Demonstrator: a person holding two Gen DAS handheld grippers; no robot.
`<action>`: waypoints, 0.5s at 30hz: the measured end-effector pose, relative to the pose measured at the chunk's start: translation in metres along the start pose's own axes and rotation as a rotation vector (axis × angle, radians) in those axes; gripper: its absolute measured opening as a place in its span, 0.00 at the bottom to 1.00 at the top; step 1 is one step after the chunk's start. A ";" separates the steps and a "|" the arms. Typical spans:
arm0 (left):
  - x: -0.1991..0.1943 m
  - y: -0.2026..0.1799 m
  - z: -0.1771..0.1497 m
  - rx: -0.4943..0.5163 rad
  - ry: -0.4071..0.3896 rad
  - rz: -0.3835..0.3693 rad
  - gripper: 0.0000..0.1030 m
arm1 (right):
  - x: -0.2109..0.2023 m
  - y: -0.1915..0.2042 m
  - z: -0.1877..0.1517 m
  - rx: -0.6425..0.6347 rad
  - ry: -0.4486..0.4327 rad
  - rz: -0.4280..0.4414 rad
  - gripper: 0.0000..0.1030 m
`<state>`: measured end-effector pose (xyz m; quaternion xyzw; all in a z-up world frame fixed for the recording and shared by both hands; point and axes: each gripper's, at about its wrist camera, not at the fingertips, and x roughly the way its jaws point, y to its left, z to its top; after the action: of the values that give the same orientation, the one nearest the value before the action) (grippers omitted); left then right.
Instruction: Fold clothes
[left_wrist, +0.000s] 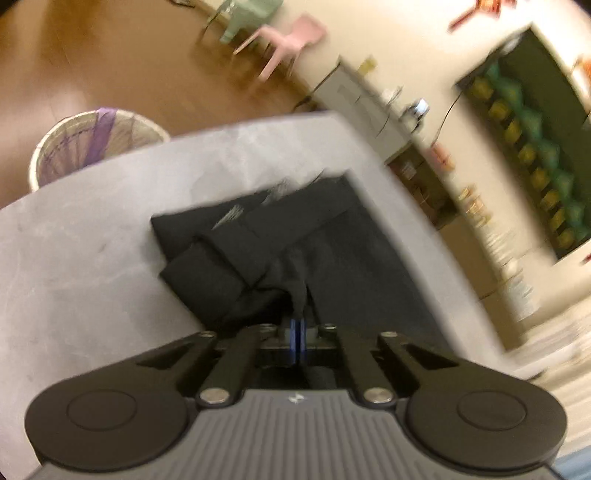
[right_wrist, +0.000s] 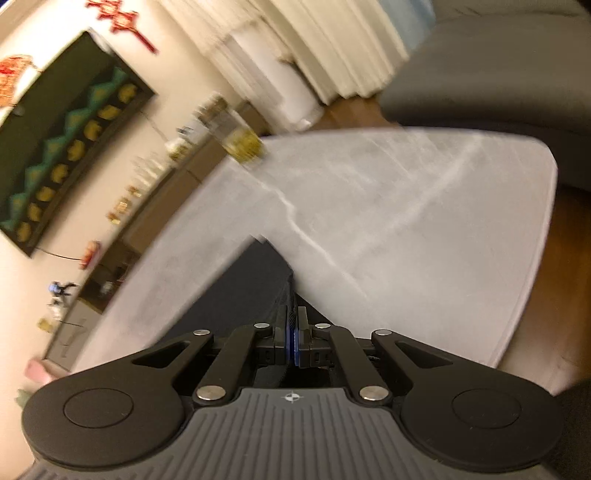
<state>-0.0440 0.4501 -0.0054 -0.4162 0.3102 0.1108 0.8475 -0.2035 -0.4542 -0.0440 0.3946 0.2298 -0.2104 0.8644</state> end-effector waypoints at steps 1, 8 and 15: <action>0.000 0.007 0.001 -0.022 0.001 0.032 0.02 | -0.006 0.001 0.002 -0.012 -0.005 0.008 0.00; 0.008 0.000 0.006 0.007 -0.025 0.112 0.02 | 0.002 0.001 -0.009 -0.077 0.098 -0.039 0.00; 0.020 0.004 0.002 -0.005 0.001 0.232 0.08 | 0.023 0.003 -0.017 -0.161 0.237 -0.103 0.01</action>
<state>-0.0291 0.4530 -0.0195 -0.3798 0.3564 0.2086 0.8278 -0.1878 -0.4434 -0.0652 0.3337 0.3662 -0.1871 0.8483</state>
